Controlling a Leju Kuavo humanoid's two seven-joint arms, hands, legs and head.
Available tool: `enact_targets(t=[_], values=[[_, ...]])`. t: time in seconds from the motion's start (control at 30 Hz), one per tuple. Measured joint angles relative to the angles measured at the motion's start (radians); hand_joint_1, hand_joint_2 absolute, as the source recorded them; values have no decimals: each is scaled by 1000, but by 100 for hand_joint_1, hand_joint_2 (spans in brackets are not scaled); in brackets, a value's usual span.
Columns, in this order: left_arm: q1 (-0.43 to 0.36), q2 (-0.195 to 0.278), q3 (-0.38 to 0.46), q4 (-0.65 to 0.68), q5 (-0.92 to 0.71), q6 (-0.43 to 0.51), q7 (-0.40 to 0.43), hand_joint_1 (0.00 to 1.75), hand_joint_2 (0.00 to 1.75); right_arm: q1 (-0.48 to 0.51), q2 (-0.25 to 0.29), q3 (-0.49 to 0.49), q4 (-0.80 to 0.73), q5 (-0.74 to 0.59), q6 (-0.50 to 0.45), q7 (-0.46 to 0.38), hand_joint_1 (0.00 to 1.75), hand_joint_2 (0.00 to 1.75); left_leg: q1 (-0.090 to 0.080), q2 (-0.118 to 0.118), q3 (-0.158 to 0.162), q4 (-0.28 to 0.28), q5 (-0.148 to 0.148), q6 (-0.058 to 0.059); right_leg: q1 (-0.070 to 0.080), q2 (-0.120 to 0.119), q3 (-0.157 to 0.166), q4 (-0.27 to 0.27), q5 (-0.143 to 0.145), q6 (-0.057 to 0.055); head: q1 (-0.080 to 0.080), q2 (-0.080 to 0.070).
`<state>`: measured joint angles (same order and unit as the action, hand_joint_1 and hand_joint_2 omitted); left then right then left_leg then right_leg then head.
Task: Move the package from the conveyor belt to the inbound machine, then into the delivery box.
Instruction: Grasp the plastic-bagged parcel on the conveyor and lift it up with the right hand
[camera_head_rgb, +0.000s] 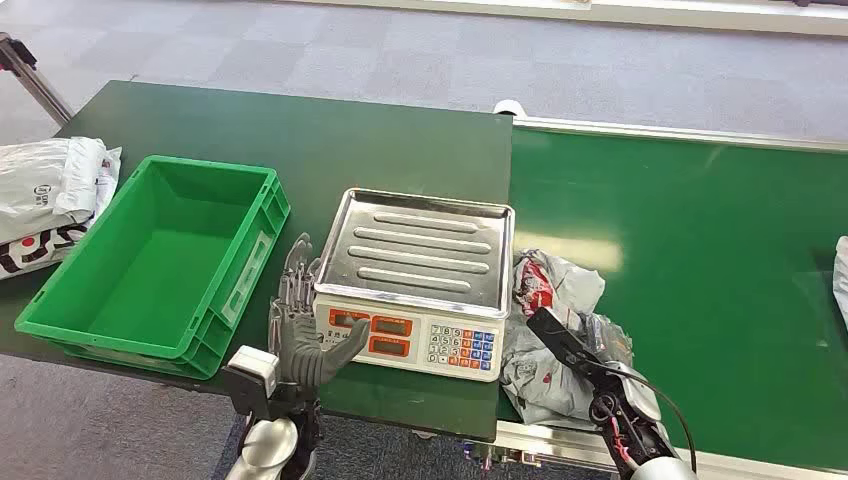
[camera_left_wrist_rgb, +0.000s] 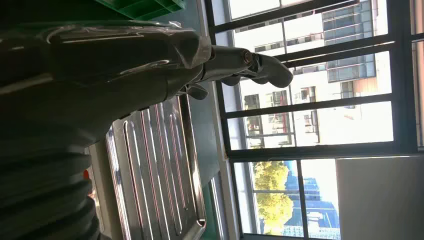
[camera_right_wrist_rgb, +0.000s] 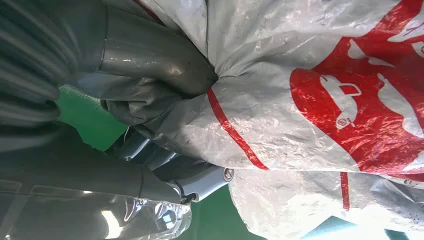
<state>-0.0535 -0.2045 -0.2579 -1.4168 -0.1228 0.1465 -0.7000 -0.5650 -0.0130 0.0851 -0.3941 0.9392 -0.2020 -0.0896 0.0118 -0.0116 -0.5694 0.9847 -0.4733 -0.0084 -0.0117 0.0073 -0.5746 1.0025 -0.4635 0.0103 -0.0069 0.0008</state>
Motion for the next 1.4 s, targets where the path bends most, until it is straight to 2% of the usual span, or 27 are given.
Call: enact_targets(t=[0.27,0.4,0.6,0.83,1.0,1.13,1.4], values=[[0,0,0,0,0,0,0,0,175,0,0,-3,0,-8,-5,-6,175,175,0,0,0,0,0,0,0,0,0,0,0,0,0,0],[1,-1,1,-4,-6,0,0,0,175,1,1,-33,-1,-61,-34,-51,175,175,0,0,0,0,0,0,0,0,0,0,0,0,0,0],[2,-3,3,-7,-14,3,0,0,175,7,7,-136,-53,-194,-143,-235,175,175,0,0,-1,0,0,0,0,0,-1,0,0,0,0,0],[0,-5,1,-7,-10,5,0,0,175,51,17,-245,-197,-334,-154,-410,175,175,0,0,-1,0,0,0,0,0,-2,0,0,0,0,0],[-14,-5,-2,-7,0,27,0,0,175,126,28,-311,-398,-630,-162,-592,175,175,0,-2,-2,0,0,0,0,-2,-2,0,0,0,0,0],[-21,-5,-2,-7,0,40,0,0,175,180,33,-348,-558,-728,-186,-608,175,175,0,0,-2,0,0,0,0,0,-2,0,0,0,0,0],[-22,-7,-2,-7,1,46,0,0,175,253,40,-351,-769,-815,-297,-610,175,175,0,0,-2,0,0,0,0,0,-3,0,0,0,0,0]])
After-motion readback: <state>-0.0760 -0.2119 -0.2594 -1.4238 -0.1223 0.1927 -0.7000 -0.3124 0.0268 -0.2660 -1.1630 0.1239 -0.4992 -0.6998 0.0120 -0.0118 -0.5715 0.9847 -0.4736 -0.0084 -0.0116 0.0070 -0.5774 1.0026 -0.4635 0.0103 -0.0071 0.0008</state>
